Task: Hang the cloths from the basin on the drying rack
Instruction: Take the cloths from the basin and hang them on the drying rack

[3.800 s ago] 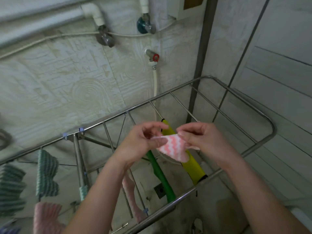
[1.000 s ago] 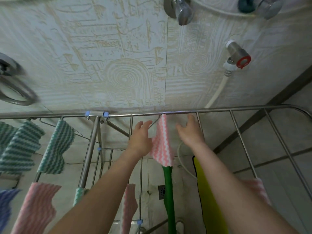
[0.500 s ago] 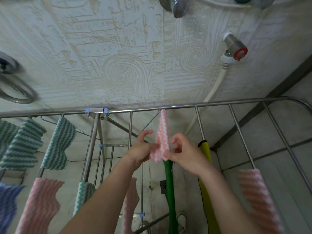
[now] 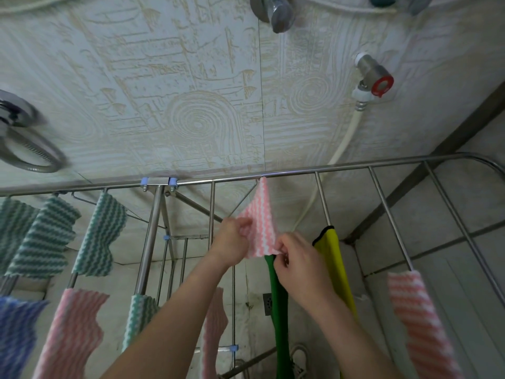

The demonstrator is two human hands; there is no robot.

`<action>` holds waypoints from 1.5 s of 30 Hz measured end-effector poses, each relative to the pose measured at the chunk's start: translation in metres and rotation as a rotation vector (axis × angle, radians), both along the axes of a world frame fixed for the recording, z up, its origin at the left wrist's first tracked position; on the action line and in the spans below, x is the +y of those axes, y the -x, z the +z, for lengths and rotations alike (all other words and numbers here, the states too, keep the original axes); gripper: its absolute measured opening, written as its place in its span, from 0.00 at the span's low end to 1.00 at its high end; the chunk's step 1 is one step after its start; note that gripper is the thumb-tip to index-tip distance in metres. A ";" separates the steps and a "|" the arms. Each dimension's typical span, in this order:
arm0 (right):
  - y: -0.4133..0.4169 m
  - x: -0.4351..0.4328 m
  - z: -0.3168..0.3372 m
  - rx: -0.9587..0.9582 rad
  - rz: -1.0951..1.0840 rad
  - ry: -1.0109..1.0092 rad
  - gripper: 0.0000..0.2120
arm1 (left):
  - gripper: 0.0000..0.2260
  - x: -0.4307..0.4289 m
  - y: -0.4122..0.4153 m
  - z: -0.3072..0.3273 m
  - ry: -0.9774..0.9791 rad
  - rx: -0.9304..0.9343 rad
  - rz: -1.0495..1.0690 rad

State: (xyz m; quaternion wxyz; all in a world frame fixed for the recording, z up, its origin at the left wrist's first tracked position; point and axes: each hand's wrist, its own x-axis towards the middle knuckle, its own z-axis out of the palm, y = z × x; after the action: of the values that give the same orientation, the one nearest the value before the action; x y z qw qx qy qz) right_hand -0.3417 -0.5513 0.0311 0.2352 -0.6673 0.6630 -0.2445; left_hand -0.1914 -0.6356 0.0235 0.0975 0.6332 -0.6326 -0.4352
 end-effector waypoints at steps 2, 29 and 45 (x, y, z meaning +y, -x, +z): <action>0.000 0.001 0.001 0.012 0.015 0.006 0.06 | 0.22 0.000 0.004 -0.001 -0.039 -0.101 -0.072; 0.011 0.025 0.014 -0.019 -0.193 -0.187 0.10 | 0.32 0.030 0.044 0.037 0.319 -0.302 -0.356; 0.004 0.139 0.033 0.232 -0.705 -0.300 0.12 | 0.10 0.049 0.023 0.030 0.560 -0.162 -0.441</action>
State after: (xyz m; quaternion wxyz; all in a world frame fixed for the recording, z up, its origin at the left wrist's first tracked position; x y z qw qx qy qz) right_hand -0.3455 -0.4126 0.0639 0.1553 -0.3804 0.9018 -0.1339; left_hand -0.2149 -0.5869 0.0532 0.1206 0.4626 -0.8543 -0.2040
